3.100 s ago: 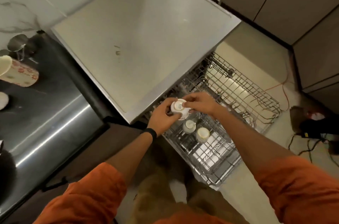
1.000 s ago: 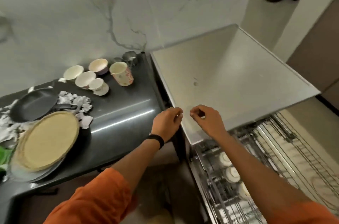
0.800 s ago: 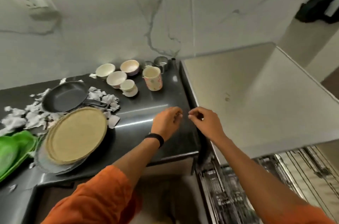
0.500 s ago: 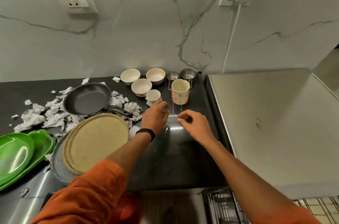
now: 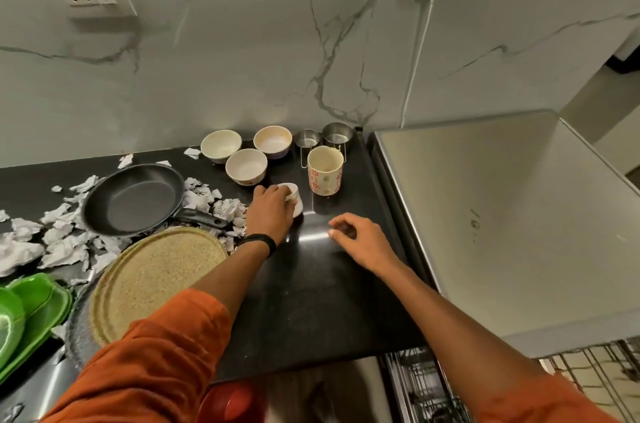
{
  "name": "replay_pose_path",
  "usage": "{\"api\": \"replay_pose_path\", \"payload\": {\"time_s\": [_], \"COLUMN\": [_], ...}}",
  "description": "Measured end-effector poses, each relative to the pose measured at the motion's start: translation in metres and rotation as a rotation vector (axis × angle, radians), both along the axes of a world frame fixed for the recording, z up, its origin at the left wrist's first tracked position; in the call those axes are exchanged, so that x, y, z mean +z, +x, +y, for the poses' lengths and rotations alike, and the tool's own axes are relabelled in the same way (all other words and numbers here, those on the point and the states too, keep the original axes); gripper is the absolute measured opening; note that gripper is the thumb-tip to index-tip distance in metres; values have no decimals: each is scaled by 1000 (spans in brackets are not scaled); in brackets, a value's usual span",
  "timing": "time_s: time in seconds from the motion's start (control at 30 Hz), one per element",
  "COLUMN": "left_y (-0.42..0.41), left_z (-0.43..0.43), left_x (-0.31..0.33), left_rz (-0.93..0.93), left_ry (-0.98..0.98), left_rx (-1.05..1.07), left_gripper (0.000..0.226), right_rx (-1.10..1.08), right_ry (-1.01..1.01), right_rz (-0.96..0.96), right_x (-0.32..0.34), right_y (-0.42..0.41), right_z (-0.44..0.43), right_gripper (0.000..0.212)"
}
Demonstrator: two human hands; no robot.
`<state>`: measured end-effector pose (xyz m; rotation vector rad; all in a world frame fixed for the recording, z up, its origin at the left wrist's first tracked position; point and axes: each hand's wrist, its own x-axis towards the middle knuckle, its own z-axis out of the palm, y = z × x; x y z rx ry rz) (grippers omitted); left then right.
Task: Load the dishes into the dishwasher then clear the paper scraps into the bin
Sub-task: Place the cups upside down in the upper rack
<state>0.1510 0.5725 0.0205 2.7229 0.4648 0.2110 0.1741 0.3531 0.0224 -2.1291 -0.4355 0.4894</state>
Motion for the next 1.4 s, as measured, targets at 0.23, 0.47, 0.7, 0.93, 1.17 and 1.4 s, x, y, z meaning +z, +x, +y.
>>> {"api": "replay_pose_path", "payload": {"time_s": [0.23,0.47,0.7,0.93,1.17,1.4], "left_y": [-23,-35,-52,-87,-104,-108], "left_z": [-79,-188,-322,-436,-480,-513], "left_x": [6,3,3,-19,-65,-145], "left_rz": [-74,-36,46,256,322,300], "left_ry": [-267,-836,-712,-593,-671,-408], "left_rx": [-237,-207,-519,-622,-532,-510], "left_gripper": [17,18,26,30,20,43], "right_rx": [-25,-216,-245,-222,-411,-464], "right_ry": [180,229,248,361,373,276], "right_rz": [140,69,286,596,598,633], "right_x": [-4,2,2,-25,-78,-150], "right_y": [-17,-41,-72,-110,-125,-111], "right_z": [-35,-140,-308,-431,-471,-482], "right_gripper": [92,80,74,72,65,72]}}
